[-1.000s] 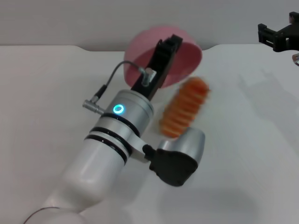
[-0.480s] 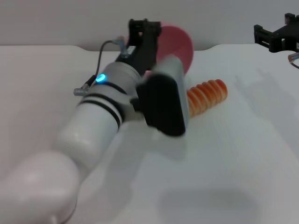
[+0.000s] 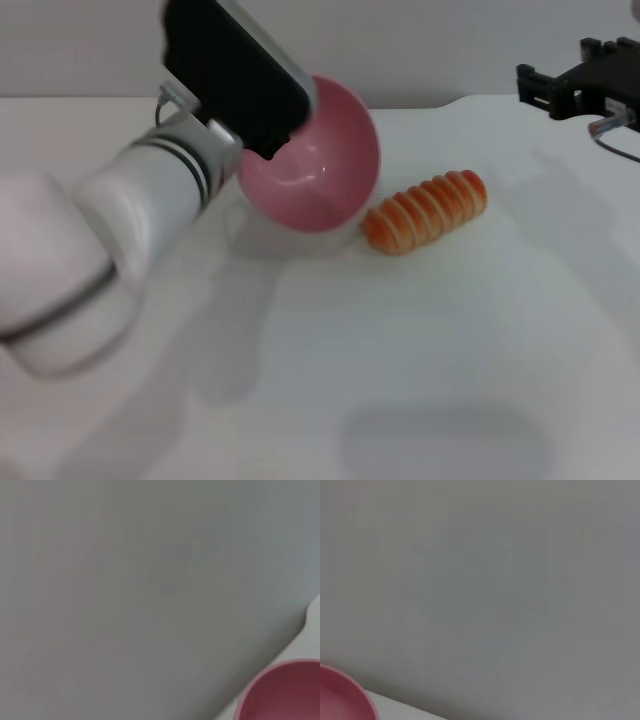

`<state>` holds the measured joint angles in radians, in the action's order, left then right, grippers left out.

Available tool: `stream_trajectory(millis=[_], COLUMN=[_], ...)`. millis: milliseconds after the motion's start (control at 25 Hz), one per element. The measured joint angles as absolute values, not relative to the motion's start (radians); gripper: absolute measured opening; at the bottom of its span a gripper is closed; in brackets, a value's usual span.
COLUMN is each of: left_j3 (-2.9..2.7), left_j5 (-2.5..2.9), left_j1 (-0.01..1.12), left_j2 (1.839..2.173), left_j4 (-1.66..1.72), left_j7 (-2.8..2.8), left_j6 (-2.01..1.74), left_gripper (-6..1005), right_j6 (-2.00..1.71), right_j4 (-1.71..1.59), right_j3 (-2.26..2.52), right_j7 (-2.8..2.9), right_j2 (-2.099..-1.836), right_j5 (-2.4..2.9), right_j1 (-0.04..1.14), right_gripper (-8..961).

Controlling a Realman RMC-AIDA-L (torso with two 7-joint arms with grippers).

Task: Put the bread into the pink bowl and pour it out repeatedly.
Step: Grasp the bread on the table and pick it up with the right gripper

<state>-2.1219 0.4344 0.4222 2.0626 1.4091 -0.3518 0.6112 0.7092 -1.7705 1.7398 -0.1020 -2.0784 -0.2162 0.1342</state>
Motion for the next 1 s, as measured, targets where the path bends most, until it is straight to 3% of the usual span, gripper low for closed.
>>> stream_trajectory(millis=[520, 1000], left_j3=[-1.737, -1.562], left_j5=[-0.383, -0.524], left_j1=[0.51, 0.55], left_j2=[2.061, 2.059], left_j4=[1.417, 1.357], left_j7=[0.151, 0.264], left_j6=[0.863, 0.979], left_gripper=[34, 35], right_j6=[0.785, 0.961], right_j4=[-1.75, -1.661], right_j3=[1.765, 1.755], right_j7=[-0.076, -0.009], right_j2=[-2.078, -2.077], right_j5=[-0.216, -0.22], right_j1=[0.182, 0.287], right_gripper=[719, 719])
